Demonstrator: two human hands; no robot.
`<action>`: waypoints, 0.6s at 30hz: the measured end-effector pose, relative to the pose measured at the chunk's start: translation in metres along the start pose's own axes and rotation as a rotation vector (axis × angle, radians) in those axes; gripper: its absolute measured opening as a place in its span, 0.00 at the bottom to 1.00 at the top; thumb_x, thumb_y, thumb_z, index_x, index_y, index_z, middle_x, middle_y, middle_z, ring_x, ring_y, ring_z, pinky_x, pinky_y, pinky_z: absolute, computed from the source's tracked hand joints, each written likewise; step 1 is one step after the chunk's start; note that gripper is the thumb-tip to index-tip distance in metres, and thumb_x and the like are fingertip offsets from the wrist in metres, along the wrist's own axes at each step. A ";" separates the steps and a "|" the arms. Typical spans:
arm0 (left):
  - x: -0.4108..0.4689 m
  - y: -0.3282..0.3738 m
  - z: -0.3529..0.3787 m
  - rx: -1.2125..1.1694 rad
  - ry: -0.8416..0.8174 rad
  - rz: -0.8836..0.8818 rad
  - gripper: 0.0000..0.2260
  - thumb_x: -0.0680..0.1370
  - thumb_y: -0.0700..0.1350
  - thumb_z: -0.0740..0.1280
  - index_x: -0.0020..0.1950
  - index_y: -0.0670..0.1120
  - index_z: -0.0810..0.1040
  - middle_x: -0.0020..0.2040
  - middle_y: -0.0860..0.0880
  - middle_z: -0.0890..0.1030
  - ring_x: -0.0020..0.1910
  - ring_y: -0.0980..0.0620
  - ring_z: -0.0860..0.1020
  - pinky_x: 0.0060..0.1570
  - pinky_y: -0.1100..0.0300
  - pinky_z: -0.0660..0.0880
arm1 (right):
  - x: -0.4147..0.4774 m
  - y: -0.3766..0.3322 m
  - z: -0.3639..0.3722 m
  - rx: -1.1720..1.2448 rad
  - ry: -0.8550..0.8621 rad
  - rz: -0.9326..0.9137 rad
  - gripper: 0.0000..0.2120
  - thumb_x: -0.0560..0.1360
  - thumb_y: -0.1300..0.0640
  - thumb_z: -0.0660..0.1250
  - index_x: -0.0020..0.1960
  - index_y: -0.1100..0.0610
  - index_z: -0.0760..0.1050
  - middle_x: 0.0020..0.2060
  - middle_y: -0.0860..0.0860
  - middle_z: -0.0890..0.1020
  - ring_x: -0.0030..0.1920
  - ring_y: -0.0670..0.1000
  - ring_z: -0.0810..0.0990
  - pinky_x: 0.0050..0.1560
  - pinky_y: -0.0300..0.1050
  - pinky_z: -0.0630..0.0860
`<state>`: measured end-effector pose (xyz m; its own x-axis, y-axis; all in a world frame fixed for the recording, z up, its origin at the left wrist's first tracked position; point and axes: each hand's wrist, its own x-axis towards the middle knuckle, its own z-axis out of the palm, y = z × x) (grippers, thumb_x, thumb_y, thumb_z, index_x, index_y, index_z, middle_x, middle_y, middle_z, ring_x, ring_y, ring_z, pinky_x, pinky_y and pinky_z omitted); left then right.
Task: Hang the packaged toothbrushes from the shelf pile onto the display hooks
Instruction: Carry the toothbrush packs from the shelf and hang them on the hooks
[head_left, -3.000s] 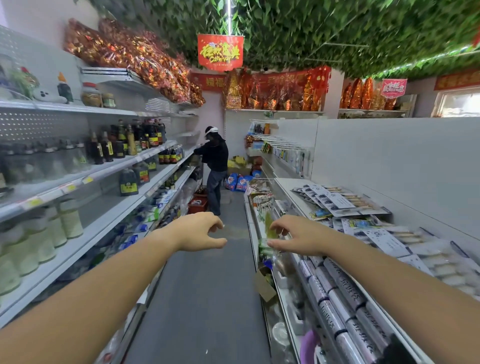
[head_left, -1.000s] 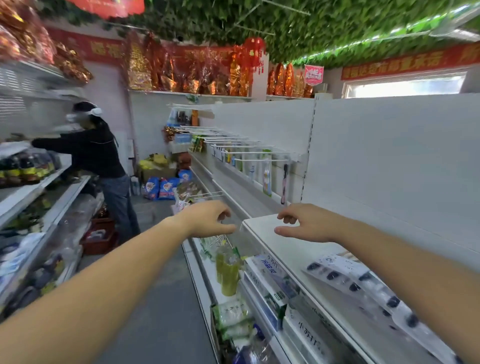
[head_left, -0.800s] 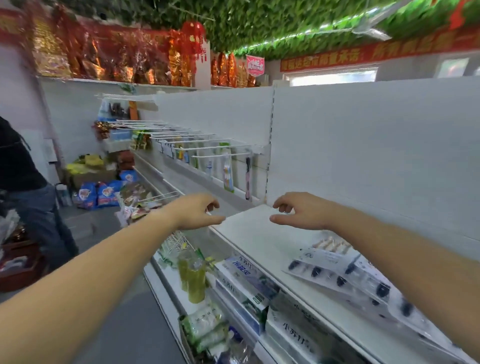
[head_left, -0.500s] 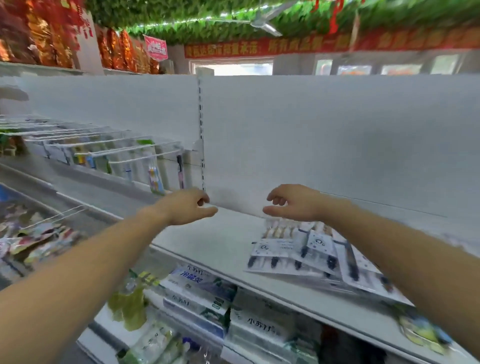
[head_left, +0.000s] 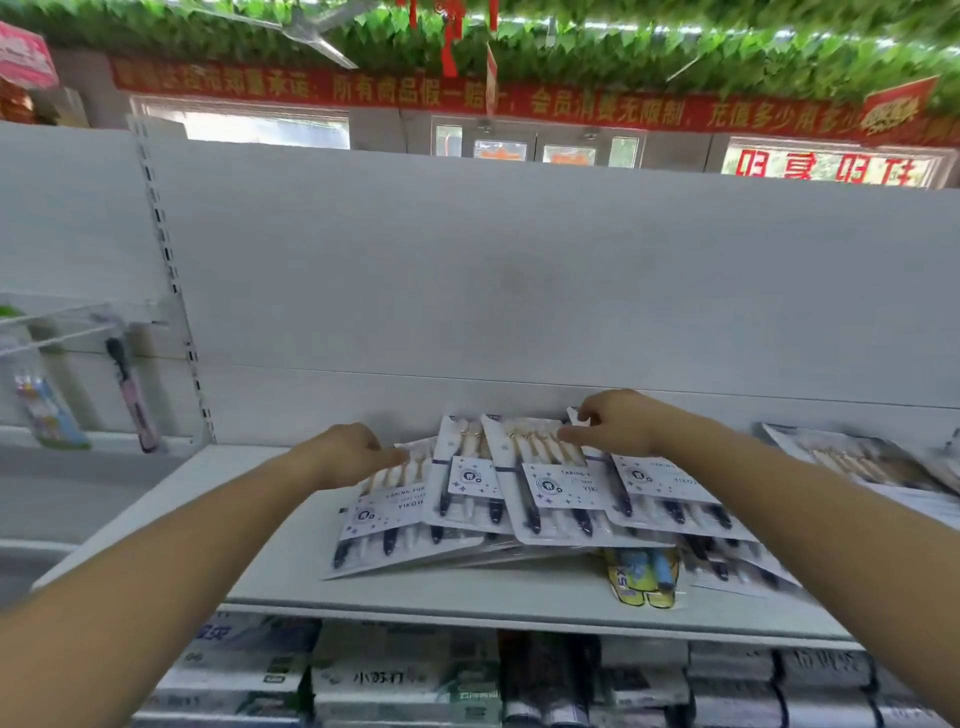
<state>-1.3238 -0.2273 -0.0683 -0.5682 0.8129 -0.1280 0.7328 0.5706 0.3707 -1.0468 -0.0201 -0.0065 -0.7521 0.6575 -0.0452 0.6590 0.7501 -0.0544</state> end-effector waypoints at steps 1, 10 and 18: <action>0.003 0.006 0.002 -0.045 -0.022 0.002 0.24 0.80 0.66 0.61 0.40 0.46 0.76 0.43 0.46 0.82 0.40 0.46 0.80 0.40 0.56 0.75 | -0.003 0.006 0.000 0.006 -0.001 0.016 0.32 0.79 0.33 0.59 0.69 0.57 0.74 0.62 0.54 0.79 0.59 0.54 0.76 0.59 0.47 0.72; 0.010 0.061 0.011 -0.308 -0.188 -0.047 0.32 0.72 0.70 0.70 0.56 0.41 0.78 0.47 0.44 0.83 0.38 0.48 0.81 0.35 0.58 0.78 | -0.032 0.071 -0.002 0.039 0.010 0.253 0.28 0.79 0.35 0.60 0.56 0.60 0.78 0.50 0.55 0.82 0.50 0.54 0.78 0.50 0.48 0.74; 0.016 0.061 0.019 -0.449 -0.292 -0.126 0.24 0.67 0.58 0.82 0.43 0.44 0.73 0.30 0.49 0.71 0.30 0.49 0.70 0.32 0.60 0.72 | -0.063 0.114 0.012 0.126 -0.149 0.522 0.48 0.73 0.28 0.64 0.80 0.59 0.57 0.76 0.56 0.67 0.65 0.59 0.77 0.64 0.50 0.76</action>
<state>-1.2809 -0.1776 -0.0651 -0.4668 0.7766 -0.4231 0.3980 0.6117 0.6837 -0.9247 0.0233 -0.0215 -0.3237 0.9157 -0.2381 0.9459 0.3068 -0.1059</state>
